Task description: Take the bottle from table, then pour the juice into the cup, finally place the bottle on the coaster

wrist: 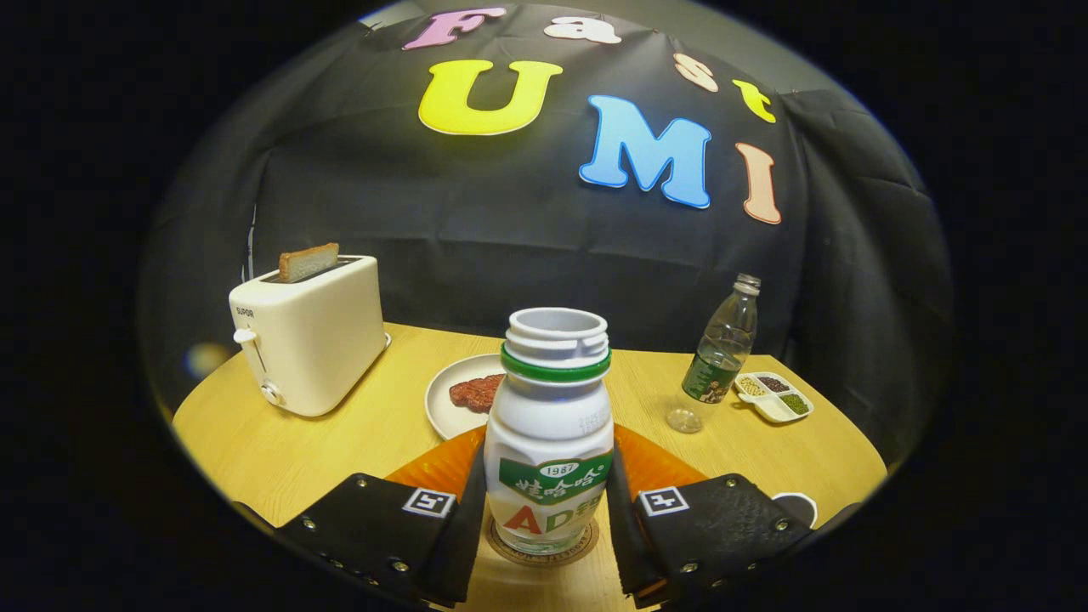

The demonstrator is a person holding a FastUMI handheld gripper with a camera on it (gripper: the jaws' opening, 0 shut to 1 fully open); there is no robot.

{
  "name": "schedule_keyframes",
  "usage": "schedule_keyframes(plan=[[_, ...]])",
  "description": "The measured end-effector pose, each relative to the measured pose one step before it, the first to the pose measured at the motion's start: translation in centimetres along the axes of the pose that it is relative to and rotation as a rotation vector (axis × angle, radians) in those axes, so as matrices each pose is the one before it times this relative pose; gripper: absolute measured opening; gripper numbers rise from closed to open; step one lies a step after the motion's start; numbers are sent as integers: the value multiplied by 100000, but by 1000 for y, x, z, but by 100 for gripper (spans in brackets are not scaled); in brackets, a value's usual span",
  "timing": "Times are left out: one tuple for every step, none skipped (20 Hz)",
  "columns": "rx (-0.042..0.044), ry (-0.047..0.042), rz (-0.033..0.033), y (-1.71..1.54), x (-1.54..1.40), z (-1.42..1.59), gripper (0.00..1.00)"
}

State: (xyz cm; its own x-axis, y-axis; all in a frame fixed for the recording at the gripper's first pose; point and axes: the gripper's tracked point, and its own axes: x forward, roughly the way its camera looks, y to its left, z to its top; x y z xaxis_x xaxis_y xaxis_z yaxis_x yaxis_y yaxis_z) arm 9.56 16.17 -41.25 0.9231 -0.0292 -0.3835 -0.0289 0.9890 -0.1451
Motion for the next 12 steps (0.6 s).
schedule_keyframes(plan=[[-406, 17, 169, 40, 50, 29, 64], [-118, -624, 396, 4, 128, -40, 64], [-432, -24, 204, 53, 32, -50, 64], [-18, -697, 110, -134, -165, 30, 64], [198, -615, -81, -38, -268, 76, 64], [460, -705, -373, -36, 15, 10, 64], [222, -466, -421, -38, -106, -43, 64], [322, -232, 84, -8, 95, -125, 65], [-44, -697, 860, 219, -87, 118, 69], [-544, -127, -31, 22, -27, -9, 72], [-1698, 608, -1738, -413, -205, 68, 72], [-2063, 107, -1586, -511, -89, 108, 84]])
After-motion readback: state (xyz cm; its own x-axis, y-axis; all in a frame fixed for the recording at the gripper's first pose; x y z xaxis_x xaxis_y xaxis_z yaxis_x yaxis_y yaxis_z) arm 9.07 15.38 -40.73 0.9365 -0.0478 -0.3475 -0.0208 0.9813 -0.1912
